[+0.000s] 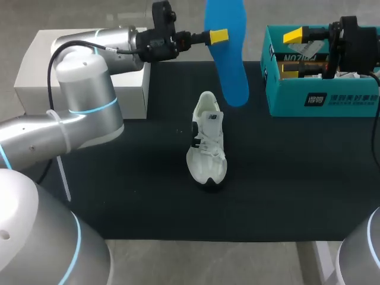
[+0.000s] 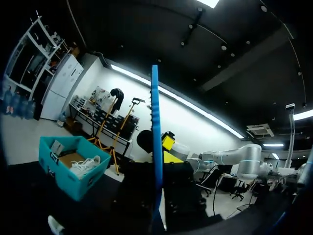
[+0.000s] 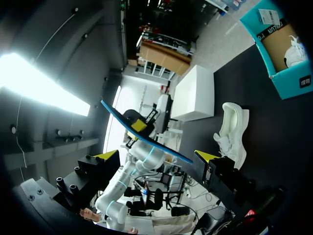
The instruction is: Take the shoe out of the shoebox, open the shoe tongue, remove and reinsert the insole, then place the shoe into the shoebox
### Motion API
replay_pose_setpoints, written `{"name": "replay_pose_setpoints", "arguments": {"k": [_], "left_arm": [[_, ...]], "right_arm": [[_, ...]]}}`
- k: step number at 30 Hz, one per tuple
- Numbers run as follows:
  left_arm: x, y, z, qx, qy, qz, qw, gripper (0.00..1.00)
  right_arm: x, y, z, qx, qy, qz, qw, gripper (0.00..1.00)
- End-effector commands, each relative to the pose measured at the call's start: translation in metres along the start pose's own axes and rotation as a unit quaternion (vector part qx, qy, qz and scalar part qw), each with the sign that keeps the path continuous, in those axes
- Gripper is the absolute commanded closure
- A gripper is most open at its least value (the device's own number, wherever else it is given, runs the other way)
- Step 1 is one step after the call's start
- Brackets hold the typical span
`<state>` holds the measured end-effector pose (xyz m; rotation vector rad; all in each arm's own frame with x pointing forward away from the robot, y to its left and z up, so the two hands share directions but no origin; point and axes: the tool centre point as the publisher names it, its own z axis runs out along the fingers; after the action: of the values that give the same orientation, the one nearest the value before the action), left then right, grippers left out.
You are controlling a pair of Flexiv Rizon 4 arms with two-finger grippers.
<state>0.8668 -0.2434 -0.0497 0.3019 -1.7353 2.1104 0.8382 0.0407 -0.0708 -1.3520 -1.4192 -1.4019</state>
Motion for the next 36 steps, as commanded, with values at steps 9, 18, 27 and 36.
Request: {"name": "replay_pose_setpoints", "arguments": {"k": [9,18,27,36], "left_arm": [[0.0007,0.0041,0.0025,-0.027,0.105,0.409,0.906,1.00],[0.0021,0.0069,0.0007,-0.009,0.136,0.577,0.805,1.00],[0.0021,0.0069,0.0007,-0.009,0.136,0.577,0.805,1.00],[0.0021,0.0069,0.0007,-0.009,0.136,0.577,0.805,1.00]], "right_arm": [[-0.0005,-0.0002,0.0015,-0.001,0.000,0.000,1.000,0.00],[-0.0005,-0.0002,0.0015,-0.001,0.000,0.000,1.000,0.00],[-0.0005,-0.0002,0.0015,-0.001,0.000,0.000,1.000,0.00],[-0.0005,-0.0002,0.0015,-0.001,0.000,0.000,1.000,0.00]]}}
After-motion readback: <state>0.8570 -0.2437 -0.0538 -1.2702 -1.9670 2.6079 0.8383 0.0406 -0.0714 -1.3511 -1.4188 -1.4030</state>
